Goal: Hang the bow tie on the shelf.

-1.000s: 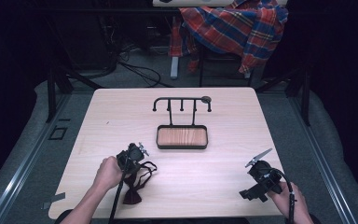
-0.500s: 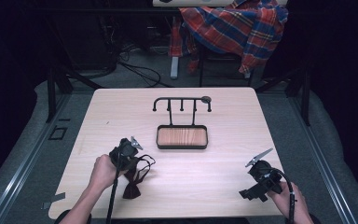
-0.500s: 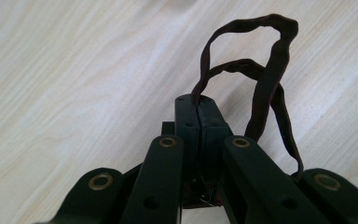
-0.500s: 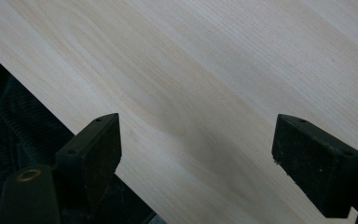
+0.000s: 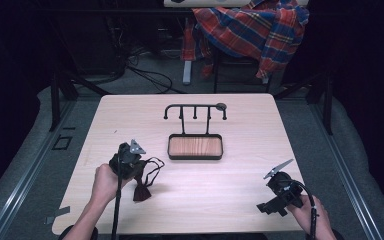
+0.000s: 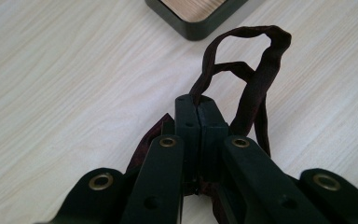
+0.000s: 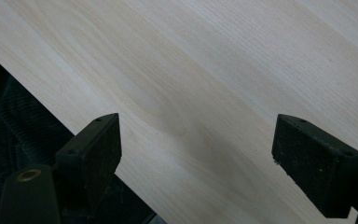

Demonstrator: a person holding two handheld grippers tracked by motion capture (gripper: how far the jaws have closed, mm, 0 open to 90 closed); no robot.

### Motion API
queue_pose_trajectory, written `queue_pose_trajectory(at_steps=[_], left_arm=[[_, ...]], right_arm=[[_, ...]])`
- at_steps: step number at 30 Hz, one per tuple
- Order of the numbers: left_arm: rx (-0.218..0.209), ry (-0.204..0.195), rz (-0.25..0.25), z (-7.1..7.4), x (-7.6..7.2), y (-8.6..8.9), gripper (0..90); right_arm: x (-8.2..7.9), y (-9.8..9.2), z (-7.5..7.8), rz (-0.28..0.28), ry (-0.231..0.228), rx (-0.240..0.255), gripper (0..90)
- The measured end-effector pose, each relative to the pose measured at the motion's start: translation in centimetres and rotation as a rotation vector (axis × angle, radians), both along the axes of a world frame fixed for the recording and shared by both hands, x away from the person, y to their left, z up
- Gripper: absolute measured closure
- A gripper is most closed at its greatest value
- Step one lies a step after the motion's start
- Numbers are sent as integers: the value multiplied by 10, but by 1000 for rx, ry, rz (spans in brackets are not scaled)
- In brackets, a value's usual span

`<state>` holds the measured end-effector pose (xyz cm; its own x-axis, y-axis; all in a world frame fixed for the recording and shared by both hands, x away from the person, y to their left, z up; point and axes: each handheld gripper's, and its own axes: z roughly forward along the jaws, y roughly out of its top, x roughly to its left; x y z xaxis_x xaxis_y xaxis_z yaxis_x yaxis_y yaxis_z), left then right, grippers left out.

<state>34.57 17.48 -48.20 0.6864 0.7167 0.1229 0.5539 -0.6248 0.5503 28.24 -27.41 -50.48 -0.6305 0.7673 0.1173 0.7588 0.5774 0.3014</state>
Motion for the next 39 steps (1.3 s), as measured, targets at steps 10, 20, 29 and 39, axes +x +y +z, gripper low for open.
queue_pose_trajectory(at_steps=[10, 20, 29, 39], left_arm=[[-79, -44, 1, 20, 0, 2, 894], [-121, -111, 36, 36, 7, 8, 895], [-133, -129, 43, 44, 15, 7, 895], [-122, -146, 32, 54, 31, -12, 895]], right_arm=[[0, 0, -1, -8, -6, -2, 154], [0, -1, 0, 2, -6, -4, 154], [0, -1, 2, 0, -17, -4, 154], [-1, -2, 3, -7, -28, 1, 154]])
